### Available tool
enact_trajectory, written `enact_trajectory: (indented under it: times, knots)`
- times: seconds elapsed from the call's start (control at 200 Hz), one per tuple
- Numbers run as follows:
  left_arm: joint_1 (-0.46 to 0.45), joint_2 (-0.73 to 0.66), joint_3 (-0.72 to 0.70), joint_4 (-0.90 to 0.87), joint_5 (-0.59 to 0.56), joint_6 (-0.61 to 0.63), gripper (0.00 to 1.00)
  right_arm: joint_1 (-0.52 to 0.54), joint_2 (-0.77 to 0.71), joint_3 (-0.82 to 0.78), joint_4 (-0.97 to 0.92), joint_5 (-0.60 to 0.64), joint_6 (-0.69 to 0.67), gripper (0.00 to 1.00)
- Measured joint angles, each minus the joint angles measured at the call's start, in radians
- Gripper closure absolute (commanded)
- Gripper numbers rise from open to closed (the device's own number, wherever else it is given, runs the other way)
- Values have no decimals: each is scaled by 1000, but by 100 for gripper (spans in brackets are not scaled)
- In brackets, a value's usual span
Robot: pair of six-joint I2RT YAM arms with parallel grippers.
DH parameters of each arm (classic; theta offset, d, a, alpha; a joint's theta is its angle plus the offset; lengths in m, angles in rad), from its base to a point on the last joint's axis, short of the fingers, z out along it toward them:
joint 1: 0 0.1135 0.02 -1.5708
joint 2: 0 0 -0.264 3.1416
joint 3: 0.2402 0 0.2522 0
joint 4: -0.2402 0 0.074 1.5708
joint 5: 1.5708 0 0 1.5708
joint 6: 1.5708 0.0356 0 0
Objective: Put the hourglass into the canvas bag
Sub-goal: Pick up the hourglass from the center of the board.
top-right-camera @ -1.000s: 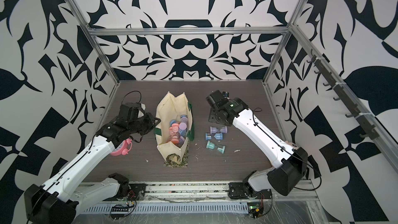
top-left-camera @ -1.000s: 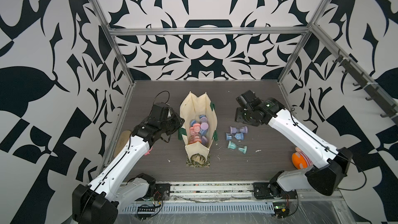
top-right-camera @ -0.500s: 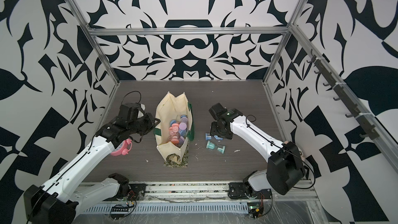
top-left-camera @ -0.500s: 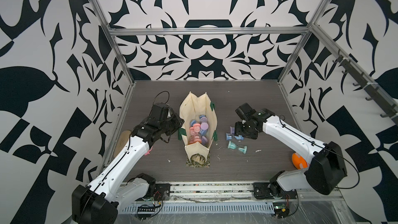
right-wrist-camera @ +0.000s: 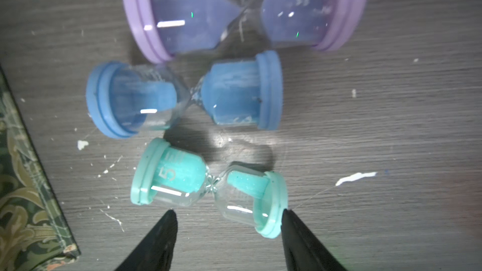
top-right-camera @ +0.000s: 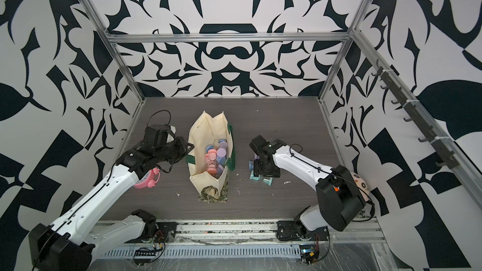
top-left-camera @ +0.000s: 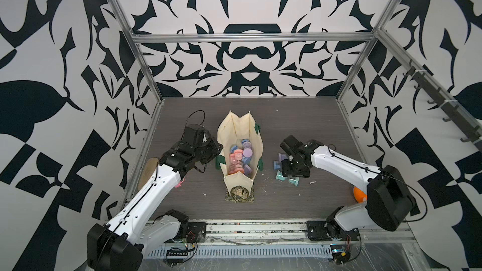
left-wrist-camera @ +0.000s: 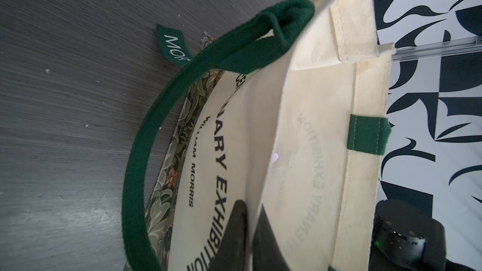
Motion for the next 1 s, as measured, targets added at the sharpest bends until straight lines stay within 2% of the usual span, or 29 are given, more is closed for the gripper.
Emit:
enact_trajectory:
  times: [0.245, 0.48, 0.805, 1.0]
  knots:
    - [0, 0, 0, 0, 0, 0, 89, 67, 31, -11, 11, 27, -15, 31]
    - [0, 0, 0, 0, 0, -4, 89, 113, 127, -10, 26, 48, -28, 32]
    - [0, 0, 0, 0, 0, -4, 89, 165, 187, -10, 72, 42, -31, 46]
    - [0, 0, 0, 0, 0, -4, 89, 178, 190, -11, 96, 32, -19, 59]
